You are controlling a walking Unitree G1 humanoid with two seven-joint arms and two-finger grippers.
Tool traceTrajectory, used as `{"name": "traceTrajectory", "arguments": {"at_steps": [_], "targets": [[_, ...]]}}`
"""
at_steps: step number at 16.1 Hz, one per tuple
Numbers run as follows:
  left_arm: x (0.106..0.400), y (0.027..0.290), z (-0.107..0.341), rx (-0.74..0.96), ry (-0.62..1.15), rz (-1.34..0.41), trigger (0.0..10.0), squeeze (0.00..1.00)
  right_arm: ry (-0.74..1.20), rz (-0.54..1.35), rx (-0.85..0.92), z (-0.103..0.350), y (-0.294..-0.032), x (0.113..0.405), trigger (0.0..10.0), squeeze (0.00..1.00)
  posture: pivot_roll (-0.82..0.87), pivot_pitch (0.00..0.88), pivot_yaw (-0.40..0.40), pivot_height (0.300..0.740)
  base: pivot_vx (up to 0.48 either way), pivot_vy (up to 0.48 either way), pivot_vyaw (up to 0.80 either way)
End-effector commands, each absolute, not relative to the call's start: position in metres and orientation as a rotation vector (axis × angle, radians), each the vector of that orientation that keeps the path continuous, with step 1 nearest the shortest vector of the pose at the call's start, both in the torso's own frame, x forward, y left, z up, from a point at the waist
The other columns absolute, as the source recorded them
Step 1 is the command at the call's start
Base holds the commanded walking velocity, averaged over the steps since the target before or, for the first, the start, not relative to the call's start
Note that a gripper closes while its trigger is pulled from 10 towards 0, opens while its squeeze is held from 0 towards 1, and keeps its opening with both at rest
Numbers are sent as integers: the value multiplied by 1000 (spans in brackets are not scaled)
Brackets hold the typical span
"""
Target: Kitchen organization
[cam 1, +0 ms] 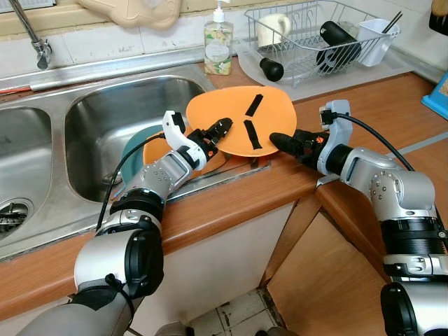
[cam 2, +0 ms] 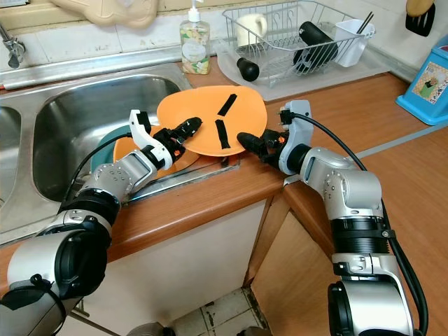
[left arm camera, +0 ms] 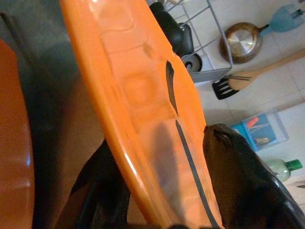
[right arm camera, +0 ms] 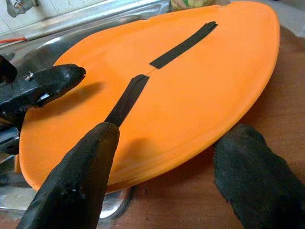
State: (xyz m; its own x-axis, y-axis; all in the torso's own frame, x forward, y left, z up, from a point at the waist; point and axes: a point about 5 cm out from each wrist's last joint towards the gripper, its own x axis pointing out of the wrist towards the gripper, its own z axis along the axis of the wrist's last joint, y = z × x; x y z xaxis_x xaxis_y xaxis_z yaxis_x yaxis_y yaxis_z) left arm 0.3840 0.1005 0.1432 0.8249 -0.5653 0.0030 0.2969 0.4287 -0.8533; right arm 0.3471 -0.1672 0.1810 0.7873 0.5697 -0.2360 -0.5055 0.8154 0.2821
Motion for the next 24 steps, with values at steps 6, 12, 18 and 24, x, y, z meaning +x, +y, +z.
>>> {"name": "traceTrajectory", "arguments": {"at_steps": [6, 12, 18, 24], "targets": [[387, 108, 171, -1024, 162, -648, 0, 0, 244, 613, 173, 199, -161, 348, 10000, 0, -132, 0, 38, 740, 0, 0, 0], [378, 124, 202, -1038, 24, -707, 0, 0, 155, 621, 189, 221, -152, 353, 10000, 0, -114, 0, 33, 740, 0, 0, 0], [371, 182, 214, -887, -124, -360, 0, 0, 99, 727, 111, 232, -140, 336, 10000, 0, -111, 0, 48, 740, 0, 0, 0], [348, 218, 195, -649, 58, -129, 0, 0, 148, 837, -73, 219, -128, 312, 10000, 0, -91, 0, 38, 740, 0, 0, 0]]}}
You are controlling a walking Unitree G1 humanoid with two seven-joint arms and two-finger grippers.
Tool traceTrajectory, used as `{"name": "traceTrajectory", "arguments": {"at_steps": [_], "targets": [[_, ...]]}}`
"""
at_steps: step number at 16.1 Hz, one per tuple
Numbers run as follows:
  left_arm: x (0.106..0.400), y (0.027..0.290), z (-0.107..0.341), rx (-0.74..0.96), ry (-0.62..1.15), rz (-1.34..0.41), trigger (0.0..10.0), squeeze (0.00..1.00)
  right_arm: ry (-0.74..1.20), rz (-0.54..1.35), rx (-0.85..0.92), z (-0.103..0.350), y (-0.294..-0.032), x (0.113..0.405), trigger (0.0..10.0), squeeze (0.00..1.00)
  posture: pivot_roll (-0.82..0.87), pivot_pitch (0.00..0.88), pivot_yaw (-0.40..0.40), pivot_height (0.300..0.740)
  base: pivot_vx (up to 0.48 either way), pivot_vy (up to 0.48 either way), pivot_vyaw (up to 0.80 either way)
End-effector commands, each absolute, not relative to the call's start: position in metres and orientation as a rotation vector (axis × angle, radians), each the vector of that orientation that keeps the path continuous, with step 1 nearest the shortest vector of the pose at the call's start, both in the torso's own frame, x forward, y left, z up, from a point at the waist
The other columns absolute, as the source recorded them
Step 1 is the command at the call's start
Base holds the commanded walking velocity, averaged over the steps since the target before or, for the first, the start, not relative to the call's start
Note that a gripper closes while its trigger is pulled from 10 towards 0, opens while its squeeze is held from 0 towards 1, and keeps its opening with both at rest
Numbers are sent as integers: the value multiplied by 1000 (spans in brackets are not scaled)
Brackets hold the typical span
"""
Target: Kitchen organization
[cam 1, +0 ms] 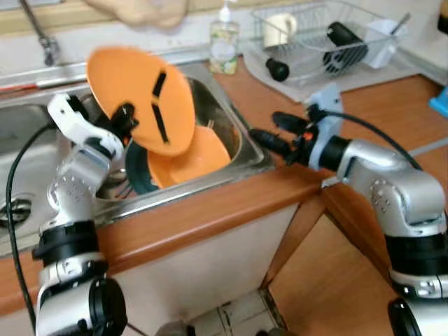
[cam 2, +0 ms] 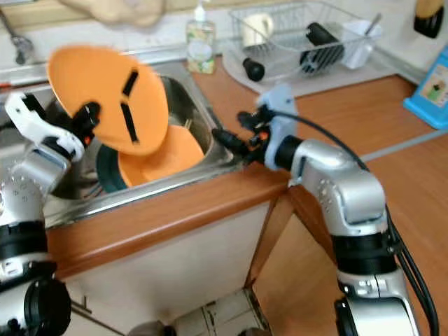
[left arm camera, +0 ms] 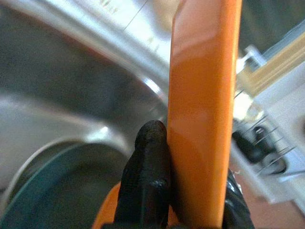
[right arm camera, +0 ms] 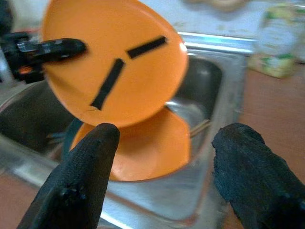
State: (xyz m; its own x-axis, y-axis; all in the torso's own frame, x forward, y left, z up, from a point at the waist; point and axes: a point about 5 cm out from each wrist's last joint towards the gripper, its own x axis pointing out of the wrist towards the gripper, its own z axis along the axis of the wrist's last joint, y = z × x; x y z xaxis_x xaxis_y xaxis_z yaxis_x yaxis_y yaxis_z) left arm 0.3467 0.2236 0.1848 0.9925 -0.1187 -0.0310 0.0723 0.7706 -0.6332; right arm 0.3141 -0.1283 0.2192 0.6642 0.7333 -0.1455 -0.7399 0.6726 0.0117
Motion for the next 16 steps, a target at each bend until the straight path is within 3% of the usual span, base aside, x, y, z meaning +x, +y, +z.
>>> {"name": "traceTrajectory", "arguments": {"at_steps": [1, 6, 7, 8, 9, 10, 16], "targets": [[349, 218, 185, -649, 108, -100, 0, 0, 159, 850, -91, 216, -126, 310, 10000, 0, -96, 0, 42, 740, 0, 0, 0], [349, 207, 155, -660, 291, -43, 0, 0, 205, 889, -144, 206, -117, 300, 10000, 0, -108, 0, 43, 740, 0, 0, 0], [349, 206, 154, -653, 307, -35, 6745, 0, 208, 890, -146, 205, -117, 300, 10000, 0, -106, 0, 42, 740, 0, 0, 0], [349, 205, 152, -644, 334, -33, 10000, 0, 214, 890, -149, 203, -117, 299, 10000, 0, -109, 0, 46, 740, 0, 0, 0], [349, 204, 151, -633, 350, -47, 10000, 0, 217, 887, -154, 202, -116, 298, 10000, 0, -113, 0, 49, 740, 0, 0, 0], [348, 205, 151, -615, 353, -36, 10000, 1000, 218, 885, -155, 201, -116, 297, 10000, 0, -114, 0, 52, 740, 0, 0, 0], [328, 223, 171, -439, 313, -33, 10000, 1000, 223, 766, -149, 195, -123, 297, 10000, 0, -84, 0, 38, 740, 0, 0, 0]]}}
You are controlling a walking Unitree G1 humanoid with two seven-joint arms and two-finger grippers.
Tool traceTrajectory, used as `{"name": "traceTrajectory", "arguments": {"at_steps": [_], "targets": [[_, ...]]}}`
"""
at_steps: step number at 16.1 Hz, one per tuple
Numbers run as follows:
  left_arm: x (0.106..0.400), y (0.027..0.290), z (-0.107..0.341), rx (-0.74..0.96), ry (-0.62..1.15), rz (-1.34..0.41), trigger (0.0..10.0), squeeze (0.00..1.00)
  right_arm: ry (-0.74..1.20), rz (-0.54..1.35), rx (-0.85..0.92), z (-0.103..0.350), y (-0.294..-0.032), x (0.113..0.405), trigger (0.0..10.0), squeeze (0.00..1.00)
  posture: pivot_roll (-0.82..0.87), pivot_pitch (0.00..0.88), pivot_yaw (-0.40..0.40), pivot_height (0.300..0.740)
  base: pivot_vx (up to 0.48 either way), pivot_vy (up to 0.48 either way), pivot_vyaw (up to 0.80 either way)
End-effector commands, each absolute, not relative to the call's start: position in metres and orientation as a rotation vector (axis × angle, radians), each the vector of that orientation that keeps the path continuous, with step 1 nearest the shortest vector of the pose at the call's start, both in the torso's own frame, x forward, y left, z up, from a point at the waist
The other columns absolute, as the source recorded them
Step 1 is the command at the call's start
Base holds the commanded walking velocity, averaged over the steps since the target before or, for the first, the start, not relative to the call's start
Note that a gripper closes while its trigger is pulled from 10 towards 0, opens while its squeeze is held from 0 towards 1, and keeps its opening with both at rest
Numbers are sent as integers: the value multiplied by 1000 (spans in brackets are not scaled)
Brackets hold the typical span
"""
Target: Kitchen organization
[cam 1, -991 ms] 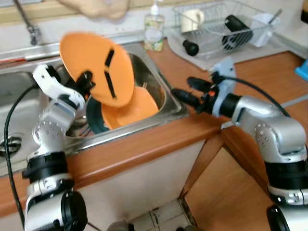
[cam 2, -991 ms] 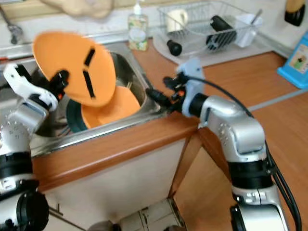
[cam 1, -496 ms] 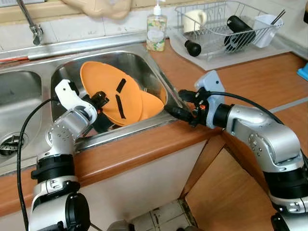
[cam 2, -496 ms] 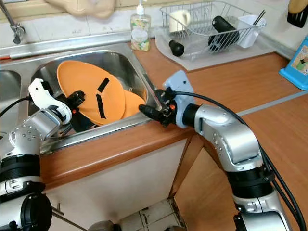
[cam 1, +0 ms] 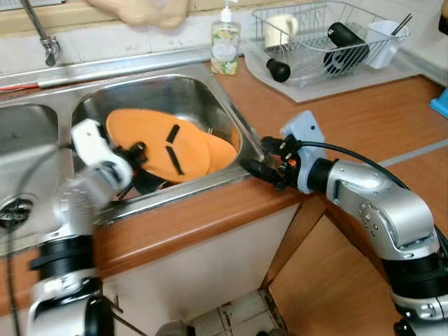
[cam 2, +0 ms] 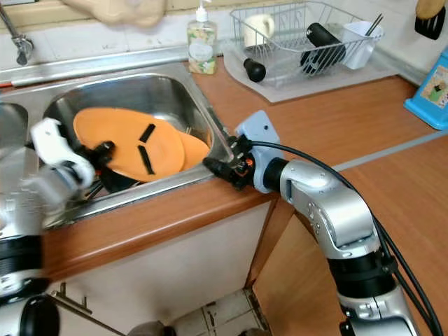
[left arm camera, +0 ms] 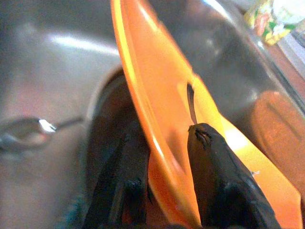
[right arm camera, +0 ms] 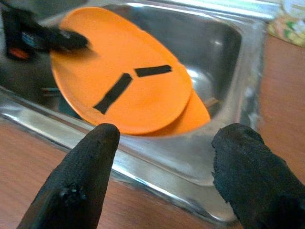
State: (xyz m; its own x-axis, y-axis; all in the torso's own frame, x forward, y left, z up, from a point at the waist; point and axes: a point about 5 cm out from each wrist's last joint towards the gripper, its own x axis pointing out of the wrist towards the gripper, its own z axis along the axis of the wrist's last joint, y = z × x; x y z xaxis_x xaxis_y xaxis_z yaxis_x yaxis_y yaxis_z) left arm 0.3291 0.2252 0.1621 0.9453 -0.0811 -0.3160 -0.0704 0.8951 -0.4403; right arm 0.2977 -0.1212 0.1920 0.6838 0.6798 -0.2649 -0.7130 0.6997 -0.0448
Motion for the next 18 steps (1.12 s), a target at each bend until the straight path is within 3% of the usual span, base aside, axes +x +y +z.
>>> {"name": "traceTrajectory", "arguments": {"at_steps": [1, 4, 5, 6, 7, 10, 13, 15, 16, 17, 18], "targets": [[327, 223, 172, -417, 315, -36, 10000, 1000, 226, 756, -149, 195, -124, 298, 10000, 0, -84, 0, 38, 740, 0, 0, 0], [316, 229, 184, -319, 288, -57, 10000, 1000, 213, 678, -134, 197, -128, 299, 10000, 0, -100, 0, 52, 740, 0, 0, 0], [310, 231, 189, -219, 290, -80, 10000, 1000, 217, 653, -138, 197, -131, 297, 10000, 706, -102, 0, 53, 740, 0, 0, 0], [304, 231, 191, -156, 300, -89, 10000, 1000, 223, 629, -139, 196, -134, 296, 10000, 910, -101, 0, 54, 740, 0, 0, 0], [301, 233, 193, -113, 299, -82, 10000, 1000, 226, 615, -133, 196, -136, 295, 10000, 1000, -101, 0, 54, 740, 0, 0, 0], [285, 229, 210, 175, 186, -81, 10000, 1000, 162, 500, -107, 200, -141, 292, 10000, 1000, -92, 0, 42, 740, 0, 0, 0], [281, 217, 226, 142, 62, -90, 10000, 1000, 55, 404, -113, 208, -137, 290, 10000, 1000, -88, 0, 29, 740, 0, 0, 0], [275, 196, 220, 77, -16, -160, 10000, 1000, 43, 325, -69, 204, -133, 286, 10000, 1000, -88, 0, 23, 740, 0, 0, 800], [272, 190, 212, 84, -20, -162, 10000, 820, 40, 323, -51, 199, -130, 282, 10000, 1000, -88, 0, 23, 740, 0, 0, 800], [268, 181, 199, 100, -25, -149, 10000, 769, 22, 334, -27, 192, -124, 274, 10000, 1000, -103, 0, 33, 740, 0, 0, 800], [267, 178, 193, 131, -29, -108, 10000, 592, 1, 353, 0, 190, -120, 270, 10000, 1000, -108, 0, 36, 740, 0, 0, 800]]}}
